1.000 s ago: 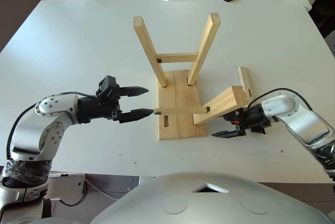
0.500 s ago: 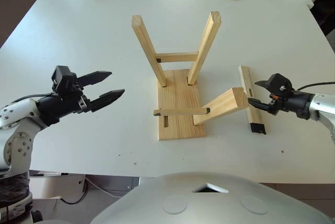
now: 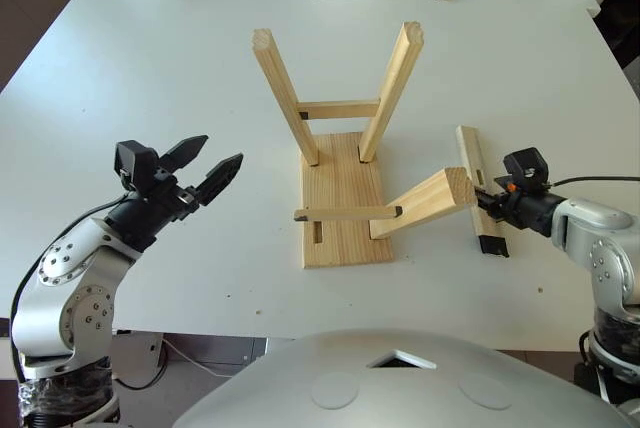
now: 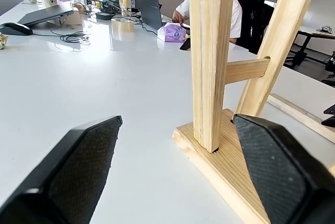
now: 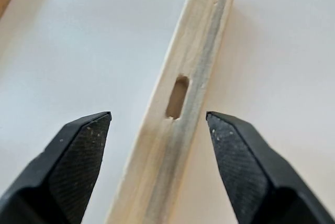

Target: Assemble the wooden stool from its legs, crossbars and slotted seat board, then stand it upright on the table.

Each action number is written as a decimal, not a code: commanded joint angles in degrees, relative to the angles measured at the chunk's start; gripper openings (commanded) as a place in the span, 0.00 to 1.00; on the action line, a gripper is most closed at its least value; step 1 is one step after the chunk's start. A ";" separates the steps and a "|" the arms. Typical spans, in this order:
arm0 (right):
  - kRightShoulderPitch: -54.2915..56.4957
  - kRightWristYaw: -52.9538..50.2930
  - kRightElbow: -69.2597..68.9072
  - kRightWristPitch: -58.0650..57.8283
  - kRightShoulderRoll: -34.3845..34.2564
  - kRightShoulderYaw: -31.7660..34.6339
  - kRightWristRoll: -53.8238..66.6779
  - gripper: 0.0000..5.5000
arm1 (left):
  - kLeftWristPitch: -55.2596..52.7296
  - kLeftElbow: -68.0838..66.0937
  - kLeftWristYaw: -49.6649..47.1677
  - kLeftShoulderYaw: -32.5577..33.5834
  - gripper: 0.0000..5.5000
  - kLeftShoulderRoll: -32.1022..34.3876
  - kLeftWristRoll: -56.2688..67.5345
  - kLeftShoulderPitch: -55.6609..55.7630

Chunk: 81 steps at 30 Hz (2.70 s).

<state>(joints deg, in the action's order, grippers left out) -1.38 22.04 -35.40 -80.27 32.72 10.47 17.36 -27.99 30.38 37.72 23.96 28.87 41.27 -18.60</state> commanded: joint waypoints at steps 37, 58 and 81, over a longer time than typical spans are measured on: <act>-5.33 5.31 8.44 8.79 12.49 -5.82 1.92 0.61 | -0.11 3.73 -12.42 -3.23 0.72 -1.30 -4.35 1.84; -7.68 3.14 6.37 14.06 8.04 -8.51 1.29 0.37 | -1.68 -0.48 -11.38 -0.72 0.72 1.51 -1.30 8.65; 4.37 1.19 19.56 31.92 4.24 -3.99 -2.48 0.37 | -2.83 -15.85 -4.88 5.11 0.72 12.50 5.12 31.49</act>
<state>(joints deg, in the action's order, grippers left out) -0.30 22.46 -17.51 -50.49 35.72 4.48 14.98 -29.58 15.25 32.51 29.91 40.04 45.94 10.45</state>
